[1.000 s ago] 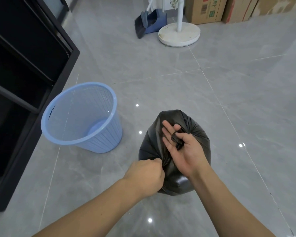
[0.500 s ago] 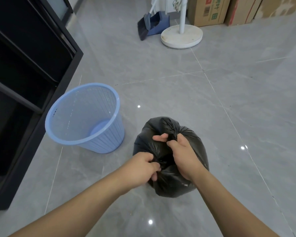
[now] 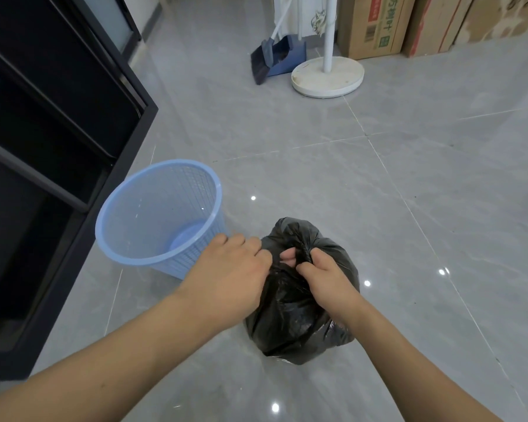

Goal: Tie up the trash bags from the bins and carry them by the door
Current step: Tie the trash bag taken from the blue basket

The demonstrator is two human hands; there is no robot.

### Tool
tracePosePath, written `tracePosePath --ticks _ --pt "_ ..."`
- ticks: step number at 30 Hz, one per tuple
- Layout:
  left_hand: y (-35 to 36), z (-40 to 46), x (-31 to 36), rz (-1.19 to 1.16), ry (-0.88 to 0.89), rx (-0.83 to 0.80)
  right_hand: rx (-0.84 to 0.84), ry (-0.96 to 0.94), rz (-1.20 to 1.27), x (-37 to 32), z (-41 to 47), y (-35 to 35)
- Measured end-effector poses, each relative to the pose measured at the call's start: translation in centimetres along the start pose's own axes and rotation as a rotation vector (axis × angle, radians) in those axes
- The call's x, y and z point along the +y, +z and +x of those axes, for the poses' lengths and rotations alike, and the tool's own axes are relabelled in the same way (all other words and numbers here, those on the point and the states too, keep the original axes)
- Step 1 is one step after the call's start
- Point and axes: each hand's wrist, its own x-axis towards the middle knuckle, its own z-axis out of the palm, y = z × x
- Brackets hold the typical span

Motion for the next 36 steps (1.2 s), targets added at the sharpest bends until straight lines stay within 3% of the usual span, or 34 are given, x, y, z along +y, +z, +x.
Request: tracePosePath --ticks 7,11,20,27,32,36 --pt "-0.3 0.2 -2.7 -0.07 0.034 -0.017 -0.025 0.046 -0.052 -0.8 -0.1 -0.1" --pt "-0.4 -0.1 -3.3 -0.127 0.105 0.067 -0.041 0.078 -0.128 -1.4 -0.5 -0.3" --pt "1.0 2.5 -4.4 -0.194 0.085 0.075 -0.113 0.162 -0.208 -2.2 -0.4 0.1" --pt "0.3 5.7 -4.8 -0.407 0.082 -0.04 -0.18 0.314 -0.002 -3.6 0.8 -0.6" --pt "-0.6 7.2 -5.1 -0.45 0.095 -0.055 -0.302 0.323 -0.034 -5.3 1.7 -1.0" --pt "-0.7 8.1 -5.7 -0.45 0.05 -0.109 -0.332 0.35 -0.219 -7.4 1.9 -1.1"
